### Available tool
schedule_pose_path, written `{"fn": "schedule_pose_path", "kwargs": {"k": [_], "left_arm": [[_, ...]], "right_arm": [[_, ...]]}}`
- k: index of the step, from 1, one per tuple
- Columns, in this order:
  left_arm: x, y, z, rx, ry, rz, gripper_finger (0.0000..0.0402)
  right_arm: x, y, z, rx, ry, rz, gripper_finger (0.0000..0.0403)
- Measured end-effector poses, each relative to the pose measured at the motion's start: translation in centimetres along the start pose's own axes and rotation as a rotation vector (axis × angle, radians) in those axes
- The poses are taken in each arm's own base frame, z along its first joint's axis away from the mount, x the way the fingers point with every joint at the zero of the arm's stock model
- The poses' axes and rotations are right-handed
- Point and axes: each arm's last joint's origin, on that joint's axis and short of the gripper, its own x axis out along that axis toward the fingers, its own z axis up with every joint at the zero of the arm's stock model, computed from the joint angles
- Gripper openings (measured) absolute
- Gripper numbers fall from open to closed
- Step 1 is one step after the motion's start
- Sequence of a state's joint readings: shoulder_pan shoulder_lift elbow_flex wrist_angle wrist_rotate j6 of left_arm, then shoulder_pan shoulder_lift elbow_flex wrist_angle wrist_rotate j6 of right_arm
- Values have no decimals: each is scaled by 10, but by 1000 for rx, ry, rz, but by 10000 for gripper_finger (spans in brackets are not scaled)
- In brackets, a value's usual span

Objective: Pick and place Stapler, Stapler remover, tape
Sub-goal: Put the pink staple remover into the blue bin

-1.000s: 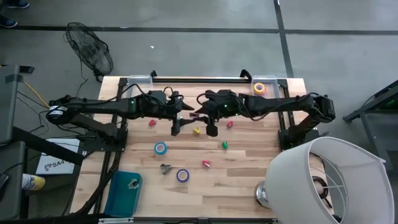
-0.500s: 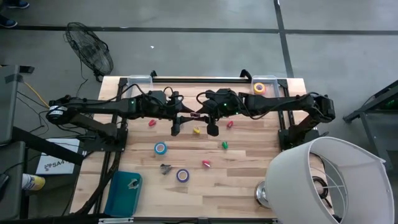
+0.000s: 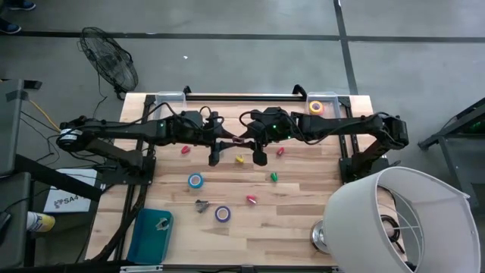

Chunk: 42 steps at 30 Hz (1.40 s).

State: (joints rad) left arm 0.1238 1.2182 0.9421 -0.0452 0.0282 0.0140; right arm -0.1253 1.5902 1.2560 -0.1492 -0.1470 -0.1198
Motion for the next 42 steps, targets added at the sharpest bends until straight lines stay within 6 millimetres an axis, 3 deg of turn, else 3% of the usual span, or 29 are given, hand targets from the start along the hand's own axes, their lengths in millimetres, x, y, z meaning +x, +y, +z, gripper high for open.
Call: {"fn": "schedule_pose_path", "kwargs": {"k": [5, 22, 34, 42], "left_arm": [[0, 0, 0, 1, -4, -8, 132], [0, 0, 2, 16, -20, -15, 135], [0, -1, 0, 16, 0, -45, 108], [0, -1, -2, 26, 23, -35, 134]], "right_arm": [[0, 1, -1, -6, 8, 21, 87], [5, 0, -3, -25, 12, 27, 87], [5, 1, -3, -19, 12, 26, 87], [5, 0, -3, -12, 6, 28, 87]]}}
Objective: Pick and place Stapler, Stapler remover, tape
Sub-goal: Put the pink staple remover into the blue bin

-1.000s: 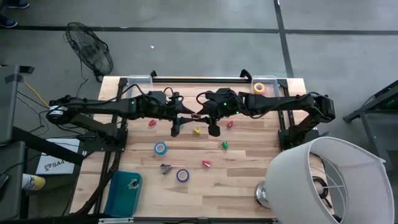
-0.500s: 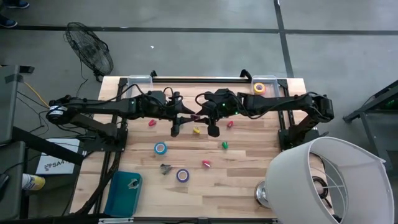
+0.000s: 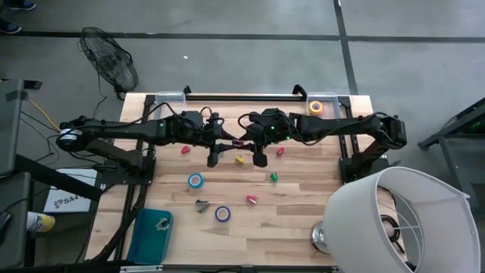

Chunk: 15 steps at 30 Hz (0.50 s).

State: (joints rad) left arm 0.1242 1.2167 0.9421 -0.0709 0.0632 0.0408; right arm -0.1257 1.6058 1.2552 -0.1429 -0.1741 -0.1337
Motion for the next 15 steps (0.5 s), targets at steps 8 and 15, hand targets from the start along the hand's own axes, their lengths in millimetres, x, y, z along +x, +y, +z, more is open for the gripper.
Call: {"fn": "schedule_pose_path", "kwargs": {"k": [8, 15], "left_arm": [[0, 1, 2, 14, -23, 22, 189], [0, 0, 1, 13, -16, 6, 185]], "right_arm": [[0, 0, 0, 7, 1, 0, 87], [0, 0, 0, 6, 1, 0, 87]]}}
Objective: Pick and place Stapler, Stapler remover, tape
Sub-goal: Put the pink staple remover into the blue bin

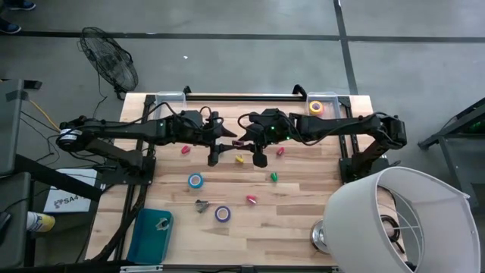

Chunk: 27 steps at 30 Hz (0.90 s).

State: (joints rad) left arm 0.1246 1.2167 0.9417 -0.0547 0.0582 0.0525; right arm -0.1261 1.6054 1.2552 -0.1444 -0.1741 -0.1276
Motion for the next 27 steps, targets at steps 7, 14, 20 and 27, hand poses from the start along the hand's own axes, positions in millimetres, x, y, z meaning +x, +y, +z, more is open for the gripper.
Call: {"fn": "schedule_pose_path", "kwargs": {"k": [7, 14, 20, 27], "left_arm": [[0, -1, 0, -3, -1, -18, 143], [0, -1, 0, -3, 0, -19, 93], [0, -1, -2, -4, 16, -20, 92], [0, -1, -2, -4, 26, -16, 92]], "right_arm": [[0, 0, 0, 0, 0, -1, 87], [0, 0, 0, 6, 2, -7, 87], [0, 0, 0, 6, 2, -7, 87], [0, 0, 0, 21, 4, -9, 115]]}}
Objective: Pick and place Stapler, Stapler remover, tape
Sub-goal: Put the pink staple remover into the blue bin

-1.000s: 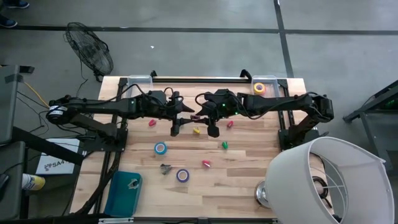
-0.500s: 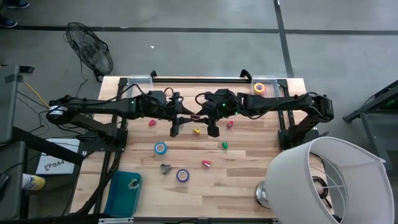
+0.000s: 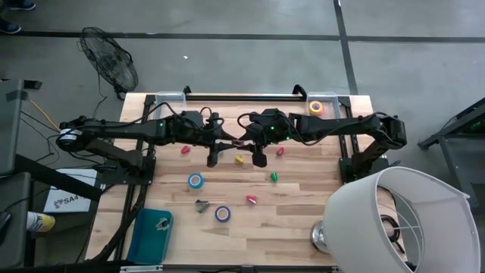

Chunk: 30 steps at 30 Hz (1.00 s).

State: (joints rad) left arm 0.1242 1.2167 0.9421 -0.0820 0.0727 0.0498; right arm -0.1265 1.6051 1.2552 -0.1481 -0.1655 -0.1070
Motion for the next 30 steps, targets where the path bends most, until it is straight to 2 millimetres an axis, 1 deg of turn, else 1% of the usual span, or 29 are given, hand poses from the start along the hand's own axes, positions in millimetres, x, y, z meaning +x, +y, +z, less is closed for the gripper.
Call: {"fn": "schedule_pose_path", "kwargs": {"k": [4, 9, 13, 17, 21, 24, 27, 30], "left_arm": [[0, 0, -1, -1, 11, 0, 92], [0, 0, -4, -2, 36, 14, 92], [0, 0, -5, -4, 53, 23, 92], [0, 1, -8, -5, 80, 31, 92], [-1, 0, -15, -27, 153, 16, 92], [-2, -2, -23, -70, 230, -44, 92], [-5, -6, -30, -133, 315, -138, 92], [-9, -14, -40, -201, 432, -230, 92]], "right_arm": [[0, 0, -1, 3, 15, 5, 142], [0, 1, -6, 48, 59, 11, 175], [-1, 1, -9, 62, 93, 11, 194], [-2, 2, -14, 82, 144, 10, 201], [-5, 2, -17, 88, 192, -5, 201], [-6, 2, -21, 90, 234, -28, 201], [-7, 2, -25, 95, 274, -29, 201], [-7, 3, -27, 99, 300, -28, 200]]}}
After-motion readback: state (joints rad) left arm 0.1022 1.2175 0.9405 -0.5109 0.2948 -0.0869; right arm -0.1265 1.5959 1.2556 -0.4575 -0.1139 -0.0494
